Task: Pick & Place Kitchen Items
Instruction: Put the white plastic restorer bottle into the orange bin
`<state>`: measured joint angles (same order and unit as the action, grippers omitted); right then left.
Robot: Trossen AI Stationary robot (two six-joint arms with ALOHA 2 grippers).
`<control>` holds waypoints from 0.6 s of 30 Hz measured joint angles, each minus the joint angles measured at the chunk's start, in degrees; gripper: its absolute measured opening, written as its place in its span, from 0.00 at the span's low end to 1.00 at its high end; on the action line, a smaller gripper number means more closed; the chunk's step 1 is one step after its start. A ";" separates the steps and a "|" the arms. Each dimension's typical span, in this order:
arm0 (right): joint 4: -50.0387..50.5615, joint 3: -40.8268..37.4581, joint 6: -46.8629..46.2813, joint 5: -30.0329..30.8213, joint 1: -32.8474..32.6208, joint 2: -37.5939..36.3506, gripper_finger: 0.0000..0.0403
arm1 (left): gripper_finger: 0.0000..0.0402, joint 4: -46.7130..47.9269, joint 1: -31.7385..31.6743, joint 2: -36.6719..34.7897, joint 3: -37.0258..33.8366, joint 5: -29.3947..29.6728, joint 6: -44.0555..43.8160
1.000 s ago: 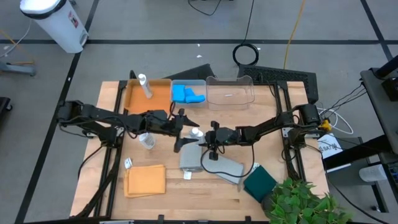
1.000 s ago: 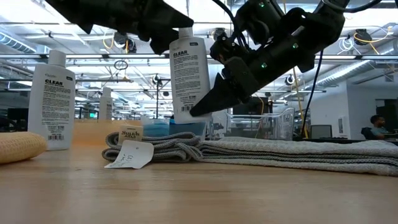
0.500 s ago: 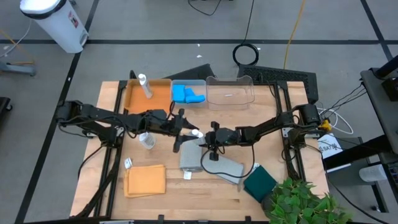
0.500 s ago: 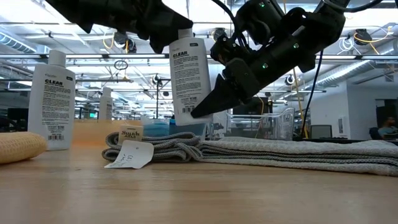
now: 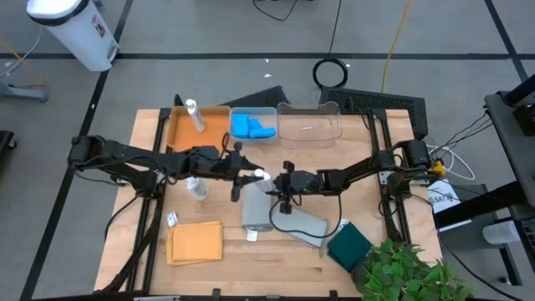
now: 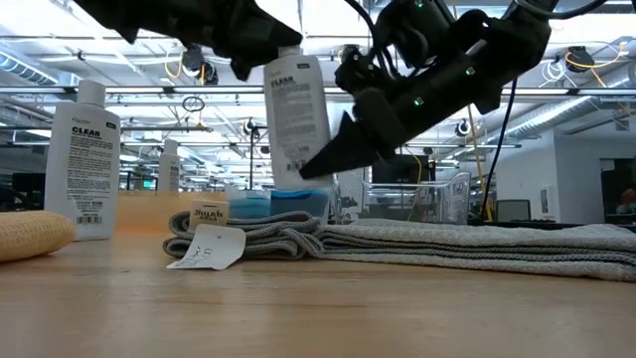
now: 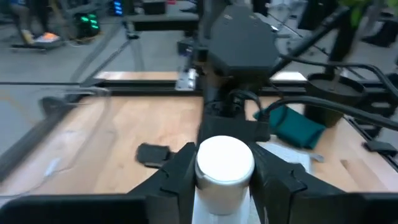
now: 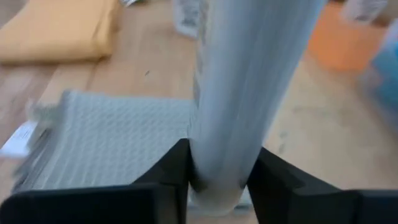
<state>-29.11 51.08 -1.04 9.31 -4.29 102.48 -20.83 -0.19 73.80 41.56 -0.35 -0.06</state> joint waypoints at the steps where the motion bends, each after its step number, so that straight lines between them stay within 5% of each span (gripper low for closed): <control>1: -0.28 0.04 -0.35 0.99 0.00 -0.06 0.30 | 0.31 1.66 -0.10 -1.49 0.00 0.97 -0.14; 11: -1.48 0.01 -4.28 0.93 -0.07 -0.09 0.69 | 0.30 16.99 -0.26 -18.38 -0.09 22.60 0.36; 18: -1.48 -0.04 -4.28 0.91 -0.03 -0.09 0.79 | 0.30 31.76 -2.99 -30.47 -0.02 43.08 -3.84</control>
<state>-30.59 51.05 -5.32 10.22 -4.32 102.39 10.94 -3.17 43.33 41.54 42.73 -3.91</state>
